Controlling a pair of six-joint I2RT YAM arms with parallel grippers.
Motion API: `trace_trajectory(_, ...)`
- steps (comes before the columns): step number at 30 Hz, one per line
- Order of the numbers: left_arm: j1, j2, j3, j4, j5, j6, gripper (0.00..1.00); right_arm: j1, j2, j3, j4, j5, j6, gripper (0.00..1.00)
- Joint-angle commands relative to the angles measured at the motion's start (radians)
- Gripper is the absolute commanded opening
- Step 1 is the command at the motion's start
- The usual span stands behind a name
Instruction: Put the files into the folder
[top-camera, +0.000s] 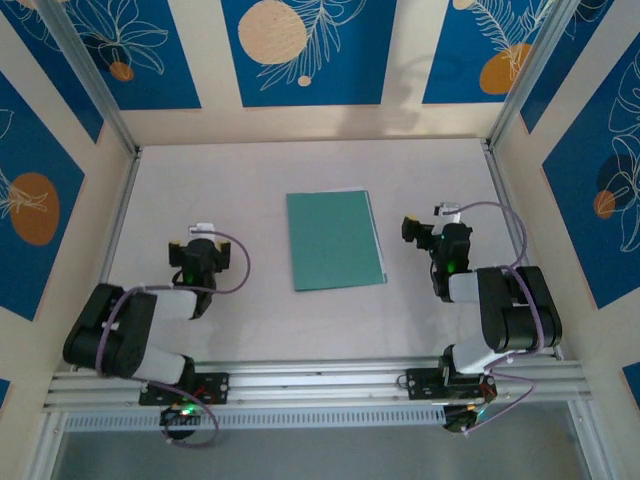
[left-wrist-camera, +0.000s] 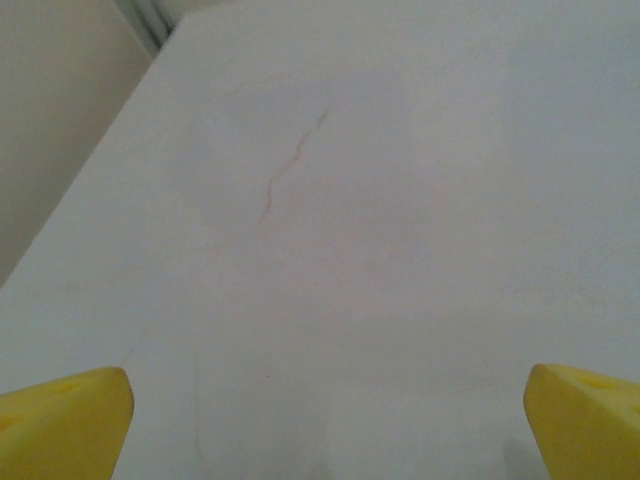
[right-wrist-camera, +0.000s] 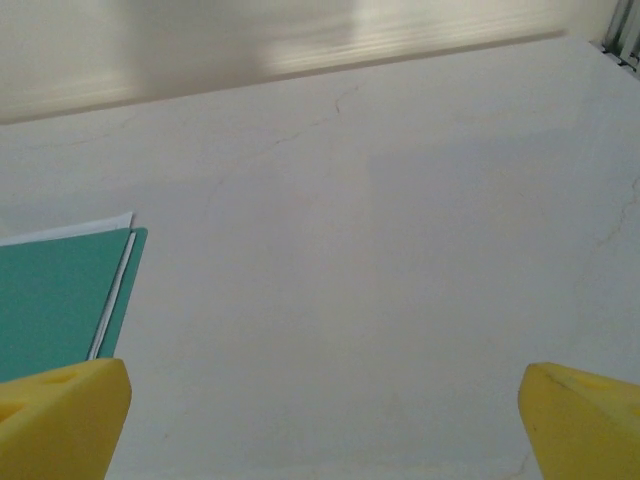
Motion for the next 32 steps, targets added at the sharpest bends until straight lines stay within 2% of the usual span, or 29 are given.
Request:
trace_trajectory(1,0.039,0.041,-0.019,0.266,0.133,0.041,1.0,0.005,0.006,0.011,-0.031,0.035,-0.023,0.99)
trace_trajectory(2,0.057,0.024,-0.01,0.209,0.189,0.028,1.0,0.005,0.005,0.011,-0.031,0.036,-0.021,0.99)
trace_trajectory(3,0.078,0.073,-0.02,0.28,0.209,0.008,1.0,0.005,0.007,0.012,-0.031,0.036,-0.023,0.99)
trace_trajectory(4,0.092,0.149,-0.042,0.445,0.214,0.021,1.0,0.005,0.007,0.012,-0.033,0.036,-0.022,0.99)
trace_trajectory(5,0.098,0.115,-0.044,0.378,0.228,0.0,1.0,0.006,0.007,0.012,-0.033,0.036,-0.021,0.99)
trace_trajectory(6,0.116,0.06,-0.023,0.243,0.266,-0.024,1.0,0.006,0.007,0.014,-0.035,0.036,-0.023,0.99)
trace_trajectory(8,0.168,0.115,0.005,0.282,0.357,-0.042,1.0,0.007,0.007,0.014,-0.036,0.038,-0.022,0.99)
trace_trajectory(9,0.169,0.085,0.02,0.201,0.362,-0.05,1.0,0.007,0.007,0.014,-0.036,0.038,-0.023,0.99)
trace_trajectory(10,0.169,0.081,0.022,0.194,0.365,-0.049,1.0,0.007,0.007,0.014,-0.035,0.038,-0.023,0.99)
trace_trajectory(11,0.169,0.098,0.016,0.238,0.365,-0.044,1.0,0.007,0.005,0.014,-0.035,0.038,-0.024,0.99)
trace_trajectory(32,0.161,0.094,0.022,0.22,0.346,-0.039,1.0,0.004,0.006,0.012,-0.035,0.034,-0.021,0.99)
